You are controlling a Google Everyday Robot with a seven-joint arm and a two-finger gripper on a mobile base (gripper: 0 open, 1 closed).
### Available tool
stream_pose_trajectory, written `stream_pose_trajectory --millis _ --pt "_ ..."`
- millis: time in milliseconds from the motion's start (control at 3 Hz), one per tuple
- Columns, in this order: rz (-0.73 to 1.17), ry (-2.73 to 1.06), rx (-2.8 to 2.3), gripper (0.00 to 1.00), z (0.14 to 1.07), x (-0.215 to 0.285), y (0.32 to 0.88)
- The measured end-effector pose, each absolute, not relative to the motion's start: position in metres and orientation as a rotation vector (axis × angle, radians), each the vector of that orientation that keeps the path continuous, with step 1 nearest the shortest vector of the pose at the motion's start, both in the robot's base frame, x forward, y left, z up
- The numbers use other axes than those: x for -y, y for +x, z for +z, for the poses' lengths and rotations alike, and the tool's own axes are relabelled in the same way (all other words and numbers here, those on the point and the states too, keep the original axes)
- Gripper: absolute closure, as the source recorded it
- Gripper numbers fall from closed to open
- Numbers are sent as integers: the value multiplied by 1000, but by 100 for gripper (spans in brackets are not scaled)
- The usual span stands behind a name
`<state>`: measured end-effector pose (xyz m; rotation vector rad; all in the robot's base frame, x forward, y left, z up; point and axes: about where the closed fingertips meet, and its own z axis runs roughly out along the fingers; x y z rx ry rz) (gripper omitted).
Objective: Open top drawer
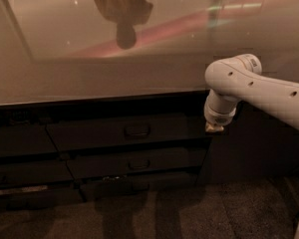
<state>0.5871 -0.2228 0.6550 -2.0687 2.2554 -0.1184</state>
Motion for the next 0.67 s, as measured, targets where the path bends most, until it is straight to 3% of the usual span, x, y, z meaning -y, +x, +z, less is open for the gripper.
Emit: stream_pose_trajectory --millis 667 --pt "-174 -2067 -2234 100 645 218 569"
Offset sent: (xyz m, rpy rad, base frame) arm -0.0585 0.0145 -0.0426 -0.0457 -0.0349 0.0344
